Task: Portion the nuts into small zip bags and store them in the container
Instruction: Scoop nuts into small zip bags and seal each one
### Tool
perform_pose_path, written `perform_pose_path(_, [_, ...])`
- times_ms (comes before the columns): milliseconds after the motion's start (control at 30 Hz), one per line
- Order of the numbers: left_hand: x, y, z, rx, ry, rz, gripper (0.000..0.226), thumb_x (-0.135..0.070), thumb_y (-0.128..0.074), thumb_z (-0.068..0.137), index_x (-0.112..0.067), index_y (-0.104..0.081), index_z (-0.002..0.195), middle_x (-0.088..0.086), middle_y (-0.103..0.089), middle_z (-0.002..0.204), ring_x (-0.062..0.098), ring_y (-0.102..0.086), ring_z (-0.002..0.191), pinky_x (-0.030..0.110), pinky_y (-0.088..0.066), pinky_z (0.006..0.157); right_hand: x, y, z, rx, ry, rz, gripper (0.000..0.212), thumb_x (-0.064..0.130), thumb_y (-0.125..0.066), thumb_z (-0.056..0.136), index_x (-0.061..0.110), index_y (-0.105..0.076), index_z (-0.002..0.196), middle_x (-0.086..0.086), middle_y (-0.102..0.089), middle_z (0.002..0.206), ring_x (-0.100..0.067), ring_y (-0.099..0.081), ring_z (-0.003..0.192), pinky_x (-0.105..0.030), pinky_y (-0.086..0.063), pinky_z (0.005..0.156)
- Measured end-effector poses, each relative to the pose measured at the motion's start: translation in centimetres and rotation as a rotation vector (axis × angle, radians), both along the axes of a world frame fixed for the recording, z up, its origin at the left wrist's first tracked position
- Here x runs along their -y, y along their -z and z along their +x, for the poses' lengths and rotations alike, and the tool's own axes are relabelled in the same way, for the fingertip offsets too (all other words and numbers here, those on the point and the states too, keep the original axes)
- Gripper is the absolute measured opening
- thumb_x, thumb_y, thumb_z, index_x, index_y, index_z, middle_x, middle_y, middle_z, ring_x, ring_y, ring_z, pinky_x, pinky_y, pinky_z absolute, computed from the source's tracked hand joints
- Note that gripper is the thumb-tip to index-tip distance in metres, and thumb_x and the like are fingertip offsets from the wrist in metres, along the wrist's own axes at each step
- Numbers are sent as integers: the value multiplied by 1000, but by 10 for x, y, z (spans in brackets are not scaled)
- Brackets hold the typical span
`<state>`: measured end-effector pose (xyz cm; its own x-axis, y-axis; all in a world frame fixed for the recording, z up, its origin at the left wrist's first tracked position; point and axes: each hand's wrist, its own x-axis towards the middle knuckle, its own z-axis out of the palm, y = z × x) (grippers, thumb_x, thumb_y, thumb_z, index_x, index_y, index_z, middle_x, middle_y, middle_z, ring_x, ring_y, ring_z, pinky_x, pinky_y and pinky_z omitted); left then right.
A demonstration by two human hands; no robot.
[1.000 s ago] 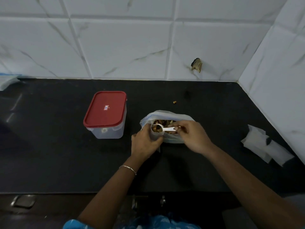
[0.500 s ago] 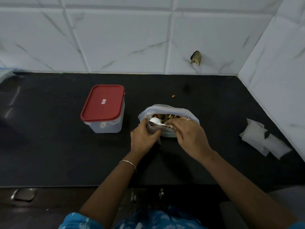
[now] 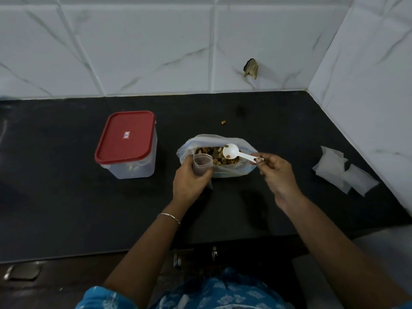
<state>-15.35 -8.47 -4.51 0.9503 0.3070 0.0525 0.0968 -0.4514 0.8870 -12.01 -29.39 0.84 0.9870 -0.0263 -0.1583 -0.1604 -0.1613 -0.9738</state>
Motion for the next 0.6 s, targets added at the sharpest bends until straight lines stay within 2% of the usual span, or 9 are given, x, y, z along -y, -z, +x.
perform_pose_path(133, [3, 1, 2, -7, 1, 31, 37, -59, -64, 72, -43, -51, 103, -27, -60, 94, 1, -61, 99, 44, -53, 92, -12, -5, -5, 76, -51, 31, 18, 11, -58, 95, 20, -69, 107, 9, -70, 98, 10, -62, 81, -12, -49, 76])
perform_pose_path(200, [5, 0, 3, -10, 1, 52, 39, -64, -61, 68, -46, -50, 101, -31, -58, 92, 2, -60, 103, 47, -49, 97, -23, -6, -8, 176, -96, 7, 18, 10, -58, 95, 20, -69, 105, 9, -70, 101, 8, -64, 89, -7, -48, 75])
perform_pose_path(267, [6, 0, 3, -10, -5, 59, 38, -63, -61, 68, -47, -49, 101, -32, -58, 91, 4, -61, 104, 48, -47, 98, -30, -6, -10, 360, -162, -170, 18, 10, -60, 93, 21, -72, 103, 13, -70, 99, 7, -62, 91, -7, -45, 75])
perform_pose_path(333, [5, 1, 2, -1, -10, 56, 35, -61, -63, 70, -45, -51, 99, -29, -61, 90, 4, -62, 101, 47, -48, 96, -30, -3, -11, 626, -262, -496, 20, 12, -63, 91, 22, -73, 105, 12, -70, 98, 2, -60, 93, -8, -43, 79])
perform_pose_path(400, [5, 0, 1, 6, -14, 52, 34, -57, -65, 73, -42, -53, 100, -26, -62, 89, 2, -62, 97, 46, -49, 95, -27, 1, -13, 872, -364, -734, 24, 7, -63, 88, 18, -73, 107, 7, -72, 100, -3, -59, 96, -14, -44, 85])
perform_pose_path(500, [5, -2, 1, 7, -20, 46, 36, -52, -67, 72, -39, -54, 104, -28, -59, 87, 3, -60, 97, 45, -49, 96, -24, 3, -16, 1044, -441, -887, 28, 3, -60, 87, 13, -71, 111, 0, -72, 105, -15, -63, 100, -29, -53, 86])
perform_pose_path(600, [5, -2, 0, 0, -14, 33, 44, -58, -65, 69, -39, -53, 106, -29, -58, 89, 4, -60, 100, 45, -49, 96, -21, 7, -17, 1152, -457, -994, 29, 0, -62, 84, 8, -71, 111, -7, -71, 106, -22, -64, 97, -32, -55, 81])
